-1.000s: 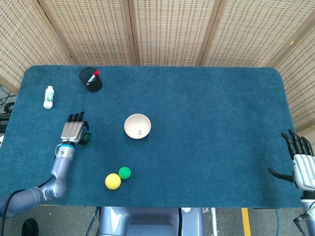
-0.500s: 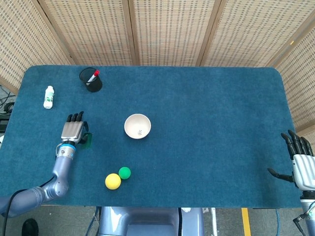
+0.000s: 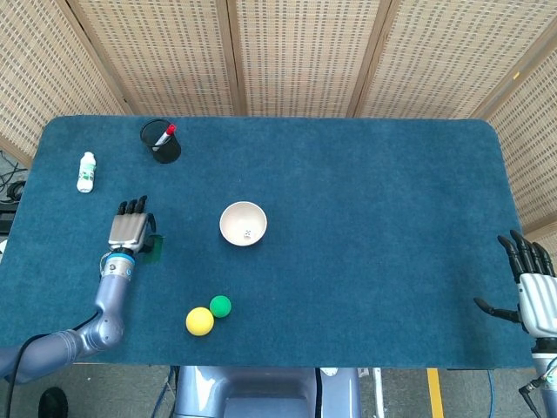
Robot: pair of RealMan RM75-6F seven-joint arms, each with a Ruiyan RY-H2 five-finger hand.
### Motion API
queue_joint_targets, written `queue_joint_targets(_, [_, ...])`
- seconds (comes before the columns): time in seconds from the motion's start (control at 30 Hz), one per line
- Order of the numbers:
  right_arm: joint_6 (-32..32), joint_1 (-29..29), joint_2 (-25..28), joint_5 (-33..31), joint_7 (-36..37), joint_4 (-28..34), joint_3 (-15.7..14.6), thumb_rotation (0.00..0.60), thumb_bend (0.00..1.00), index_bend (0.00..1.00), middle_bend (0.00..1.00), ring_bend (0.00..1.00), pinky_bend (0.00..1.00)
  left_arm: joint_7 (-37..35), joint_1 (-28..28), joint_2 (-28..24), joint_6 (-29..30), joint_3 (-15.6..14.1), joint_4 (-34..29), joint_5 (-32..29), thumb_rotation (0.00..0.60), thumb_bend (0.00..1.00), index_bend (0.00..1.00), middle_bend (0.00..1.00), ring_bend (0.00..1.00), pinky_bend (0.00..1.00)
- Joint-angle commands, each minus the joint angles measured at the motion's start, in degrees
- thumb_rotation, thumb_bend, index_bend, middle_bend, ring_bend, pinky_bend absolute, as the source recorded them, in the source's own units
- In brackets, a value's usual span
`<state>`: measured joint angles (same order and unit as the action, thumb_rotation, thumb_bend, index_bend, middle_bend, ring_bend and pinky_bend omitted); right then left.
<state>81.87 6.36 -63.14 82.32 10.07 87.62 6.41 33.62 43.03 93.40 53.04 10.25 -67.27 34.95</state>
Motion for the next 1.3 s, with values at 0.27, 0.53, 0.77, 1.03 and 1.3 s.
queue_joint_targets(0.27, [-0.19,0.06,-0.01,-0.10,0.07,-0.04,0.00,0.600,0.00,0.03,0.00,0.00,0.00,0.16,0.06,0.65,-0.65,0.33,1.09,-0.16,0.600,0.44,0.51,0.00,0.00,0.00])
queue_joint_targets(0.53, [-0.38,0.10,0.09,-0.25,0.38,-0.06,0.04,0.600,0.00,0.03,0.00,0.00,0.00,0.98,0.05,1.13,0.00,0.09,1.41,0.46,0.600,0.45,0.53,0.00,0.00,0.00])
queue_joint_targets(0.77, [-0.45,0.07,0.16,-0.26,0.77,-0.17,0.01,0.600,0.00,0.03,0.00,0.00,0.00,2.09,0.18,1.46,0.38,0.70,1.39,-0.76,0.600,0.47,0.57,0.00,0.00,0.00])
queue_joint_targets(1.03, [-0.58,0.12,0.18,-0.32,0.84,-0.21,0.02,0.600,0.00,0.03,0.00,0.00,0.00,2.45,0.11,1.21,0.36,1.03,1.13,-1.11,0.600,0.49,0.60,0.00,0.00,0.00])
queue_joint_targets(1.3, [-0.93,0.25,0.11,-0.28,0.72,-0.31,-0.11,0.600,0.00,0.03,0.00,0.00,0.00,-0.60,-1.45,-1.24,0.41,0.04,-2.39,3.09,0.600,0.49,0.66,0.00,0.00,0.00])
